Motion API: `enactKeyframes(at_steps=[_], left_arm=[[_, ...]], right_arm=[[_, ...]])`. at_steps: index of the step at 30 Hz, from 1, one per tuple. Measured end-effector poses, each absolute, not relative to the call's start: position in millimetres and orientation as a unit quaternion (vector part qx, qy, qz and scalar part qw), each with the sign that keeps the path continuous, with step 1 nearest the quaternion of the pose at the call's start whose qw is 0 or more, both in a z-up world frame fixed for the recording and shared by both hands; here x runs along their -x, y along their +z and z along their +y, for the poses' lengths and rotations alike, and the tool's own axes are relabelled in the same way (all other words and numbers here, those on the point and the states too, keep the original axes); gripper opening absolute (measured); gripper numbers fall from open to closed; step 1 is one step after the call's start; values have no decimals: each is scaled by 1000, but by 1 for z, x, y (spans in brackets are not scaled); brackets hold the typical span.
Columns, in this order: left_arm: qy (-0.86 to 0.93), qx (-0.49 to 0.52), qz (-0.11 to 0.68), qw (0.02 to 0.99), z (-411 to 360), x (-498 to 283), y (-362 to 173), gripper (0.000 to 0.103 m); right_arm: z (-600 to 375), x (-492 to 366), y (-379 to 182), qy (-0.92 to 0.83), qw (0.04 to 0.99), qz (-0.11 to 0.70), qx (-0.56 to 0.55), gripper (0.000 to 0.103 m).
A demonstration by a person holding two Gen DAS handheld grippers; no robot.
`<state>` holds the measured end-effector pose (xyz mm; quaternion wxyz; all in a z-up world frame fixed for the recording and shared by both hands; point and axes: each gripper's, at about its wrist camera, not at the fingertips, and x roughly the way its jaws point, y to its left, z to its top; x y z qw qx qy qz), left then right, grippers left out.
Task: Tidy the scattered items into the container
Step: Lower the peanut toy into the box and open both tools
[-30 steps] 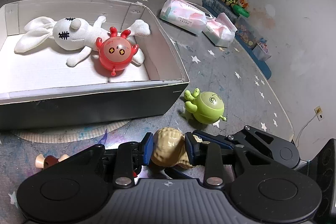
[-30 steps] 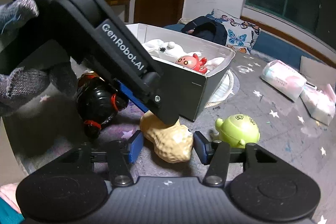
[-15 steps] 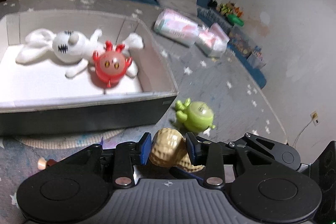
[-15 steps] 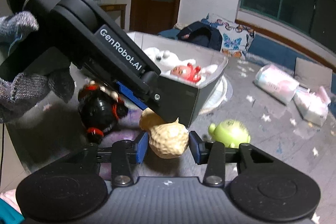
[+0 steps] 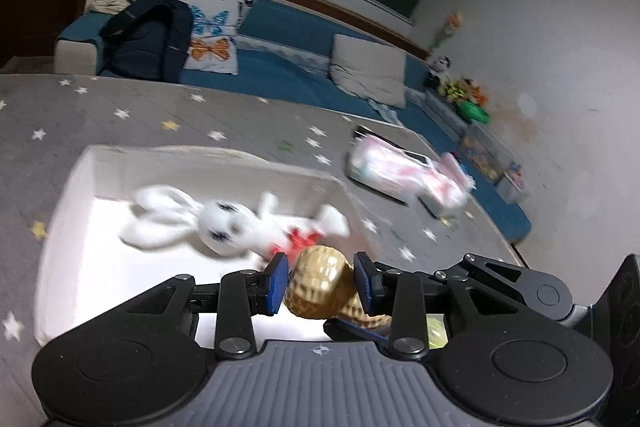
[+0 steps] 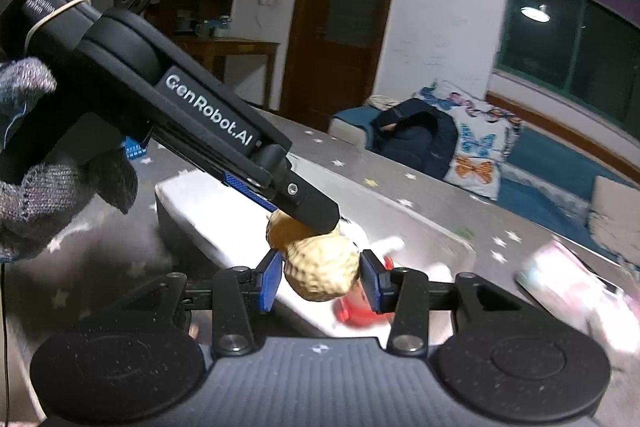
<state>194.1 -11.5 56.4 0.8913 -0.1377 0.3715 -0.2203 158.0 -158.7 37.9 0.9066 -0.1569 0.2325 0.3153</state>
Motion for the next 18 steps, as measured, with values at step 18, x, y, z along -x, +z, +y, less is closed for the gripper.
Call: enactKeyframes(at_steps=[18], left_arm=[[-168, 148, 451, 864, 37, -274, -4, 38]], right_arm=[[-109, -274, -8, 366, 833, 403, 99, 42]])
